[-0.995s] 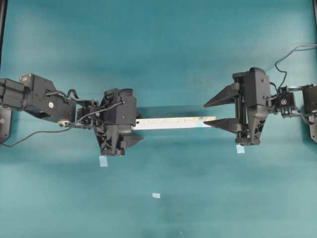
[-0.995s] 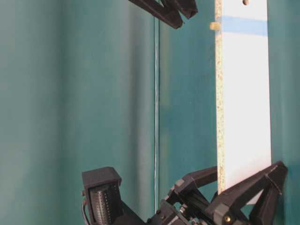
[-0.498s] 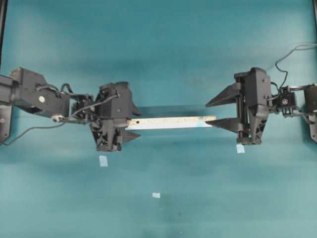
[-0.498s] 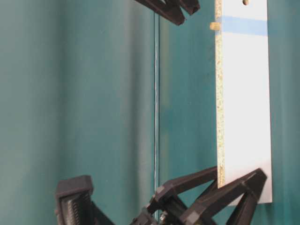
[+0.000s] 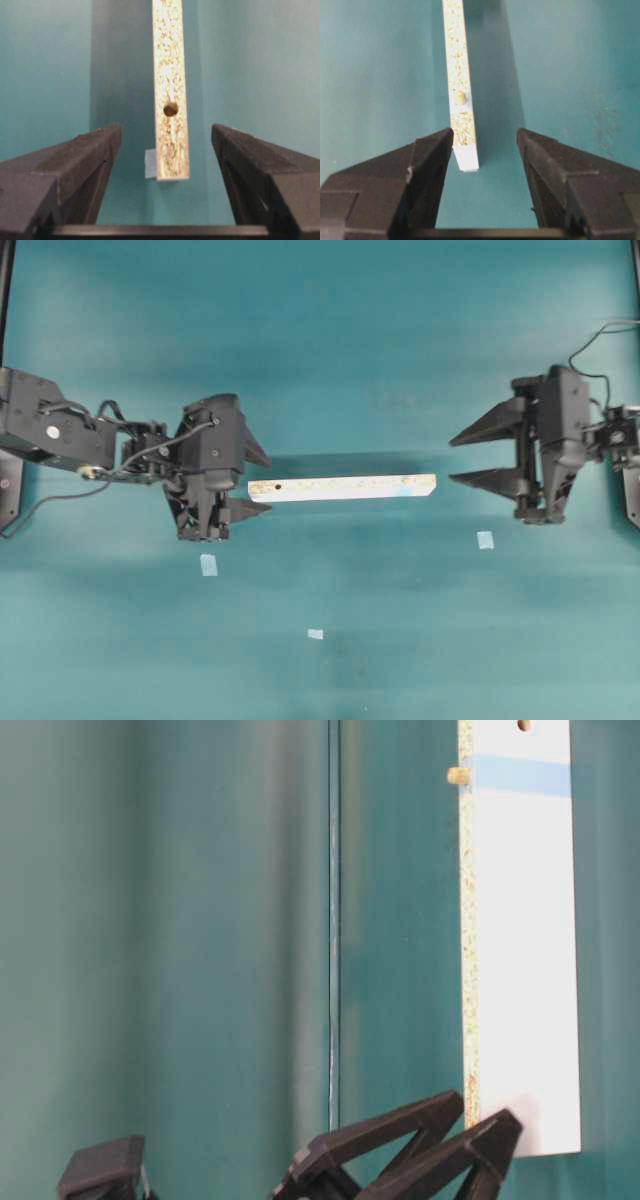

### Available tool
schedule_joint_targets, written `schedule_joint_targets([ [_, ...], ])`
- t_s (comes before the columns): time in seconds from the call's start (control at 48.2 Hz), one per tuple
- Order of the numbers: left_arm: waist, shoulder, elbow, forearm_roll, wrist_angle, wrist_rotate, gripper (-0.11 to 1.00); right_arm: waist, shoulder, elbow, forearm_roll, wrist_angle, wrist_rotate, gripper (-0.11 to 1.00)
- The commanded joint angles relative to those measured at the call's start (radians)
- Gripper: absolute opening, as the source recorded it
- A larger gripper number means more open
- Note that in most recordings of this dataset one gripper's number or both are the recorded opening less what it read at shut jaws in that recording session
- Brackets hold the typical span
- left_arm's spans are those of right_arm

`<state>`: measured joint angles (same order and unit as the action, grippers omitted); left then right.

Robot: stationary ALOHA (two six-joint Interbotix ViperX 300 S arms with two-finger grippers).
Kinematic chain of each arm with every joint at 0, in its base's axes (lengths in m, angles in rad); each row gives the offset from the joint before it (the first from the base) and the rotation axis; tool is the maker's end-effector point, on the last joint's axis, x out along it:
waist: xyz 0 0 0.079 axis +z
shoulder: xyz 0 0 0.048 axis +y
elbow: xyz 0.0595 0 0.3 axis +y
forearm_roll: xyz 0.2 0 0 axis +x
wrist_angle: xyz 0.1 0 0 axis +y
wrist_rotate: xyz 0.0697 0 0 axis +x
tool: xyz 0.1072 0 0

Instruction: Insert the rod into the hole on the wooden board.

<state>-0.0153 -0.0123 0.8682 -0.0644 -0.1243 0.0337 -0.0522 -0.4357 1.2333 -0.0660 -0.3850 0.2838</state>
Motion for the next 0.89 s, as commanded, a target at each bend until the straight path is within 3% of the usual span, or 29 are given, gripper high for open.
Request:
schedule_joint_targets([
  [0.0, 0.008, -0.051, 0.003, 0.000, -0.005, -0.002, 0.86, -0.009, -0.052, 0.009, -0.002, 0.011, 0.002, 0.64],
  [0.352, 0.018, -0.160, 0.091, 0.000, -0.005, 0.002, 0.86, -0.015, -0.169, 0.051, -0.002, 0.109, 0.002, 0.64],
  [0.871, 0.018, -0.272, 0.175, 0.000, -0.005, -0.002, 0.85, -0.017, -0.173, 0.052, 0.000, 0.118, 0.005, 0.64],
])
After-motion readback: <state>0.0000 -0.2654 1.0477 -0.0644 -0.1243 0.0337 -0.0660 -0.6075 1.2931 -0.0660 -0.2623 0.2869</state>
